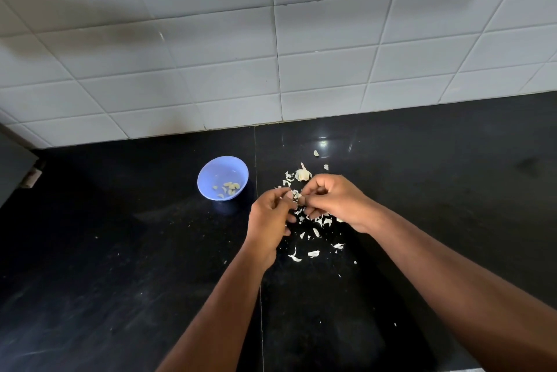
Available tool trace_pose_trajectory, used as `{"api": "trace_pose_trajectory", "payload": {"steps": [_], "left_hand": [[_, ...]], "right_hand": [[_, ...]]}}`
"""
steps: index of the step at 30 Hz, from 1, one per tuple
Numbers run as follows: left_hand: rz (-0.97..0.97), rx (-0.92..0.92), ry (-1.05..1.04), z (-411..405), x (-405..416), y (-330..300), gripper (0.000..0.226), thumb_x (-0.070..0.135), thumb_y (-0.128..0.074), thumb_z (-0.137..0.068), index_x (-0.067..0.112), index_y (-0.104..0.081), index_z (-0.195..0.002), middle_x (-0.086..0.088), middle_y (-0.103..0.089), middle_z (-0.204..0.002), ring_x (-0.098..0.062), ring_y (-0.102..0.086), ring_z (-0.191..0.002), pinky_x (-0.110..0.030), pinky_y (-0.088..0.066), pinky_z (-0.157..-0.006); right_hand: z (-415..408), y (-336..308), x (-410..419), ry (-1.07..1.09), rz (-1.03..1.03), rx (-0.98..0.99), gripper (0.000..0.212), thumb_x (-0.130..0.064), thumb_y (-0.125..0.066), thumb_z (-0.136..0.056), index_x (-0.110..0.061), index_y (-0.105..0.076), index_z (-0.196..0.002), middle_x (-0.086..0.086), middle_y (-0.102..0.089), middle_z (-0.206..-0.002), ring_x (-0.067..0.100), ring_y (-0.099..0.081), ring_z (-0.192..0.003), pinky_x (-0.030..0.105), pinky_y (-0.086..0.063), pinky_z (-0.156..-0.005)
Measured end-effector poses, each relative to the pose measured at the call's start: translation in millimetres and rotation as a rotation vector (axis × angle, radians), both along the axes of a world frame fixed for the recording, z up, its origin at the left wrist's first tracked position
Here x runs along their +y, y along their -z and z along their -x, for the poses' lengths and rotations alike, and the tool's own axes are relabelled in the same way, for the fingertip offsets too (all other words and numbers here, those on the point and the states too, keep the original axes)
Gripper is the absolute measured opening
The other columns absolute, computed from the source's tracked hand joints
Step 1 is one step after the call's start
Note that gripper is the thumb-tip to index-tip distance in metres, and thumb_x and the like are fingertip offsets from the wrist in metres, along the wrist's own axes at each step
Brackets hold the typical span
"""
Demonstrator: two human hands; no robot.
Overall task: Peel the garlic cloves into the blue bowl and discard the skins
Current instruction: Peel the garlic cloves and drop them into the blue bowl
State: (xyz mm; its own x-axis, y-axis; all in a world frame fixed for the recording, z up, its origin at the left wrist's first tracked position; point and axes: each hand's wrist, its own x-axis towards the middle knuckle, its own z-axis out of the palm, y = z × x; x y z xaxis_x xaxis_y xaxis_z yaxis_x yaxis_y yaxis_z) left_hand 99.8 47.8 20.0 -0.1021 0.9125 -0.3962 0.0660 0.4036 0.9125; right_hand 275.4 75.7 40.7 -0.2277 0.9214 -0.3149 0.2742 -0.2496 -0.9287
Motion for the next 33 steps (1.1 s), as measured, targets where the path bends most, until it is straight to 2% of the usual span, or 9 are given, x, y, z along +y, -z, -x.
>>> {"api": "trace_pose_trajectory", "payload": {"steps": [5,9,12,15,18,20,27,30,33], "left_hand": [[0.101,-0.239,-0.038,-0.9,-0.9,-1.6,0.014,0.02,-0.065,-0.105,0.007,-0.072,-0.104,-0.003,-0.072,-0.081,-0.01,-0.061,-0.066,-0.026,-0.046,-0.054],[0.104,-0.219,-0.063,3.7,-3.0,0.2,0.014,0.02,-0.065,-0.105,0.009,-0.071,-0.102,-0.005,-0.071,-0.082,-0.01,-0.059,-0.061,-0.025,-0.043,-0.05],[0.091,-0.081,-0.143,9.3,-2.6,2.8,0.011,0.024,-0.064,-0.105,0.015,-0.07,-0.104,-0.001,-0.07,-0.082,-0.01,-0.058,-0.059,-0.026,-0.04,-0.048],[0.059,-0.009,-0.224,17.4,-1.7,4.5,0.007,0.027,-0.062,-0.105,0.022,-0.067,-0.107,0.0,-0.072,-0.086,-0.011,-0.058,-0.061,-0.025,-0.041,-0.047],[0.014,0.03,-0.25,25.1,-1.3,4.8,0.008,0.028,-0.062,-0.104,0.023,-0.068,-0.106,0.0,-0.074,-0.087,-0.011,-0.06,-0.061,-0.026,-0.043,-0.051],[-0.013,0.038,-0.269,28.2,-0.3,3.9,0.008,0.028,-0.062,-0.104,0.023,-0.068,-0.104,0.001,-0.074,-0.087,-0.012,-0.061,-0.062,-0.026,-0.043,-0.054],[-0.022,0.065,-0.3,30.9,-1.0,-2.3,0.006,0.026,-0.061,-0.103,0.024,-0.067,-0.103,0.002,-0.073,-0.088,-0.012,-0.061,-0.067,-0.023,-0.043,-0.052],[0.019,0.051,-0.281,30.6,-0.9,-2.0,0.01,0.028,-0.062,-0.104,0.02,-0.068,-0.106,0.001,-0.073,-0.09,-0.013,-0.06,-0.066,-0.025,-0.042,-0.052],[0.115,-0.193,-0.203,27.8,-2.8,-7.7,0.02,0.031,-0.066,-0.105,0.013,-0.071,-0.107,0.0,-0.069,-0.085,-0.011,-0.056,-0.059,-0.025,-0.036,-0.047]], "right_hand": [[11.7,-6.2,-5.8,0.099,0.09,0.206,0.016,-0.005,-0.075,-0.094,-0.004,-0.075,-0.109,0.011,-0.077,-0.09,0.016,-0.075,-0.08,0.027,-0.063,-0.073],[16.3,-1.3,-5.7,0.107,0.167,0.209,0.015,-0.005,-0.075,-0.094,-0.003,-0.076,-0.109,0.011,-0.078,-0.089,0.017,-0.076,-0.08,0.031,-0.065,-0.076],[20.3,2.2,-2.7,0.034,0.242,0.02,0.008,0.003,-0.07,-0.095,0.001,-0.074,-0.102,0.012,-0.077,-0.087,0.017,-0.074,-0.072,0.033,-0.066,-0.071],[31.3,-1.4,-0.4,-0.136,0.253,-0.211,0.008,0.004,-0.065,-0.097,0.001,-0.072,-0.097,0.011,-0.073,-0.083,0.015,-0.069,-0.064,0.028,-0.064,-0.062],[45.8,-7.0,5.6,-0.187,0.243,-0.262,0.016,0.006,-0.063,-0.096,-0.006,-0.07,-0.088,0.01,-0.073,-0.081,0.013,-0.068,-0.062,0.028,-0.062,-0.059],[51.3,-6.8,8.8,-0.181,0.251,-0.273,0.018,0.006,-0.063,-0.096,-0.006,-0.07,-0.086,0.011,-0.073,-0.082,0.015,-0.069,-0.064,0.03,-0.063,-0.061],[56.9,-6.1,13.3,-0.268,0.206,-0.568,0.02,-0.001,-0.057,-0.099,-0.007,-0.073,-0.089,0.016,-0.077,-0.094,0.027,-0.074,-0.08,0.034,-0.062,-0.076],[50.0,-11.9,14.7,-0.158,0.206,-0.293,0.015,-0.001,-0.066,-0.097,-0.01,-0.076,-0.089,0.008,-0.077,-0.09,0.012,-0.07,-0.069,0.023,-0.059,-0.061],[41.5,-20.7,10.2,0.024,0.175,0.082,0.012,-0.013,-0.077,-0.094,-0.01,-0.08,-0.105,0.0,-0.077,-0.092,0.004,-0.068,-0.073,0.019,-0.054,-0.062]]}}
